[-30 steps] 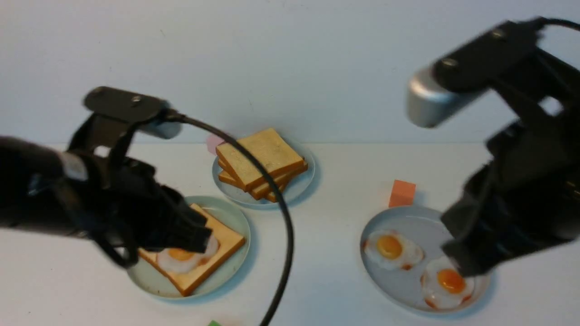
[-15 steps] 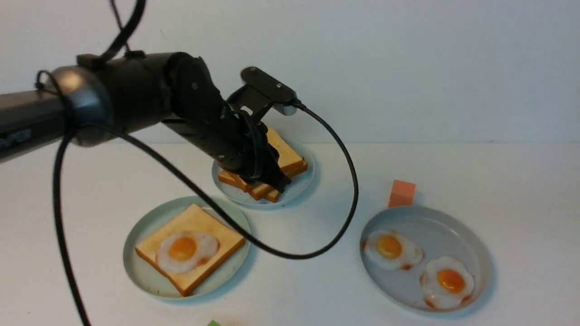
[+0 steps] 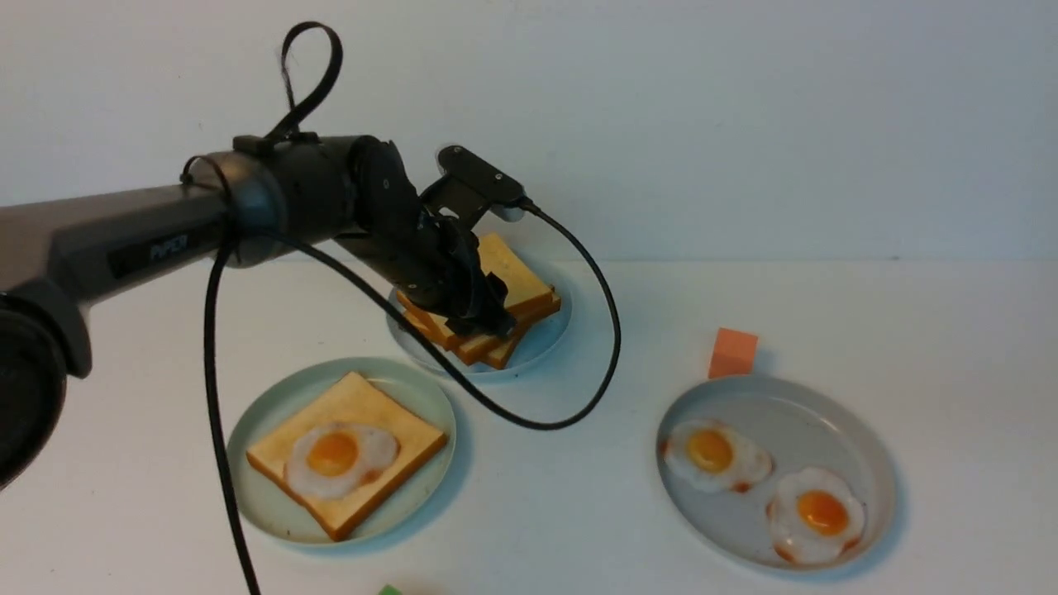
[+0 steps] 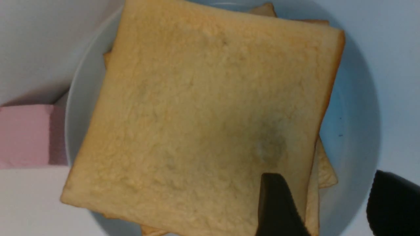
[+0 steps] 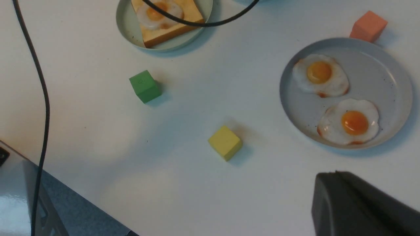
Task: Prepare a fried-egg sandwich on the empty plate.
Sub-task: Use the left arm to grab a slice of bread
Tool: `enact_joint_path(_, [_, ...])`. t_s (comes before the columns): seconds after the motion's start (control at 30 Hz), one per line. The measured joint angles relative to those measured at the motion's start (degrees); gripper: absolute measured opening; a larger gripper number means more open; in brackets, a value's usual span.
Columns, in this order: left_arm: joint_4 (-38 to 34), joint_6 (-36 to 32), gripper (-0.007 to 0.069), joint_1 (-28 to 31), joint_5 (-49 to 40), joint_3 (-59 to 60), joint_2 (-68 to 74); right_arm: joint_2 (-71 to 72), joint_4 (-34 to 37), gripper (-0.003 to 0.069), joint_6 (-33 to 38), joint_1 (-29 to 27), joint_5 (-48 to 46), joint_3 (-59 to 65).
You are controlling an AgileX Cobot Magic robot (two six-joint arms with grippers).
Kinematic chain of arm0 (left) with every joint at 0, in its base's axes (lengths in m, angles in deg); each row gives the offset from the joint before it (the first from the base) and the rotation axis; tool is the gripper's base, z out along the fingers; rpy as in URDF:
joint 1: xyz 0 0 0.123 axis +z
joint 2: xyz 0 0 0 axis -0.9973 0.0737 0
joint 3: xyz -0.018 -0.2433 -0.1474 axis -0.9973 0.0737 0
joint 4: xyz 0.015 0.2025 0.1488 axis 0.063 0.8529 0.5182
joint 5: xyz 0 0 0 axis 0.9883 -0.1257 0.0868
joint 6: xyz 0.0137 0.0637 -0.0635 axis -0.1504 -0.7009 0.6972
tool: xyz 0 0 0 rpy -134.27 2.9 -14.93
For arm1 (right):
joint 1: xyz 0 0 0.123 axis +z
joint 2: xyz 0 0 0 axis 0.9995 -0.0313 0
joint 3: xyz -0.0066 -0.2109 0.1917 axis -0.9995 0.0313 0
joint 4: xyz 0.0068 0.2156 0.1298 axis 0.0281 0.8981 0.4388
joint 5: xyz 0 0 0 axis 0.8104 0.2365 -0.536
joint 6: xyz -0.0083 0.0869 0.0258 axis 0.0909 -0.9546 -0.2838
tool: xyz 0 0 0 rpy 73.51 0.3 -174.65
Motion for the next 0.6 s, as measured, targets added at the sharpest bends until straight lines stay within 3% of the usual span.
enact_joint_path(0.33, [2.8,-0.4,0.0378,0.0,3.0,-0.3,2.9,-0.1,0.7,0.0008,-1.3,0.0,0.2,0.0])
enact_joint_path(0.5, [5.0,-0.4,0.0234,0.0,4.2,-0.5,3.2,-0.1,2.5,0.0015,-1.9,0.0,0.2,0.0])
enact_joint_path(0.53, [5.0,-0.4,0.0234,0.0,4.3,-0.5,3.2,-0.1,2.5,0.0015,-1.9,0.0,0.2,0.0])
enact_joint_path(0.6, [5.1,-0.4,0.0115,0.0,4.3,-0.5,3.2,-0.1,2.6,0.0017,-2.0,0.0,0.2,0.0])
